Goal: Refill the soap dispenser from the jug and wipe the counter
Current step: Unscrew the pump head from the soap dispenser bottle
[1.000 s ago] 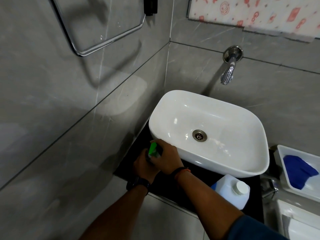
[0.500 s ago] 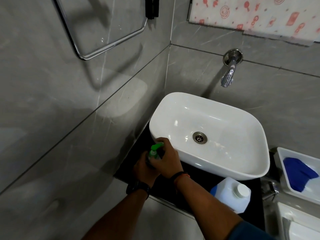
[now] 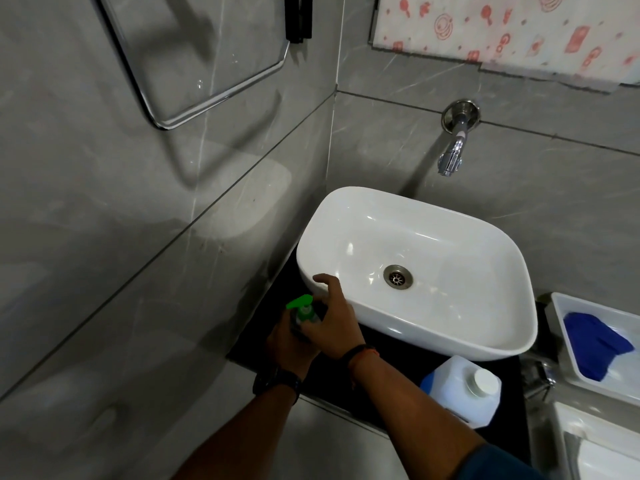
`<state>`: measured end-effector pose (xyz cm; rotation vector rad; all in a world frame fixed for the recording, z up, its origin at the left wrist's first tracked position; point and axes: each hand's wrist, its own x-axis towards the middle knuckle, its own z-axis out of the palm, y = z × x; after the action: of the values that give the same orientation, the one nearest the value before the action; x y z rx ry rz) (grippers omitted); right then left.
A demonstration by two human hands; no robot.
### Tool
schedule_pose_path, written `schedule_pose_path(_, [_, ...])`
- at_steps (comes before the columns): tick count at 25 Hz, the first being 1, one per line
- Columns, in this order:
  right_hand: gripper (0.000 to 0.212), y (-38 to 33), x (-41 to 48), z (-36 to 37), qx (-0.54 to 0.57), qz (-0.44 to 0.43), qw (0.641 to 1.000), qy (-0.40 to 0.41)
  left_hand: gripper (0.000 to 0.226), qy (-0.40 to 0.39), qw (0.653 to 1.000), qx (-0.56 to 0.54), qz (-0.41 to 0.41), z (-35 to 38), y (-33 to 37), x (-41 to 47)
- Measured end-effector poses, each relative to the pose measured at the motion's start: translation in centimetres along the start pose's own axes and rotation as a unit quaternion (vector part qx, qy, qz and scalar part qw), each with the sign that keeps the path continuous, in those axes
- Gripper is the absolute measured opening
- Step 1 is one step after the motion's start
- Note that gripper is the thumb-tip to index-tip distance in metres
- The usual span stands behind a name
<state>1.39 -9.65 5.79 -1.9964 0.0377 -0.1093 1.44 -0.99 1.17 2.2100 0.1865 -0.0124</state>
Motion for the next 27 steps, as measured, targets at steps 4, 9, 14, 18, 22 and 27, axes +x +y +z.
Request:
schedule_pose_path(4, [0.052, 0.0, 0.0, -0.1, -0.022, 0.005, 1.000, 0.021, 0.032, -0.023, 0.998, -0.044, -0.027, 0.0, -0.2, 0.0])
schedule_pose_path(9, [0.037, 0.0, 0.1, 0.4, -0.074, 0.006, 0.997, 0.027, 0.040, -0.002, 1.000, 0.007, 0.005, 0.0, -0.3, -0.1])
schedule_pose_path(14, [0.026, -0.8, 0.0, 0.1, -0.052, -0.025, 0.996, 0.066, 0.044, -0.011, 0.999, -0.043, -0.007, -0.4, -0.2, -0.1])
schedule_pose_path(18, [0.030, -4.5, 0.1, -1.2, 0.085, -0.070, 0.983, 0.149, 0.057, -0.025, 0.998, -0.053, -0.009, -0.6, -0.2, -0.2])
schedule_pose_path(22, [0.036, -6.6, 0.2, -4.0, 0.068, -0.180, 0.943, 0.272, 0.076, -0.026, 0.997, -0.072, -0.031, -0.4, -0.5, -0.1])
schedule_pose_path(27, [0.031, -0.1, -4.0, -5.5, -0.175, -0.092, 0.968, 0.153, 0.079, -0.007, 0.996, -0.091, -0.026, -0.1, -1.3, 0.1])
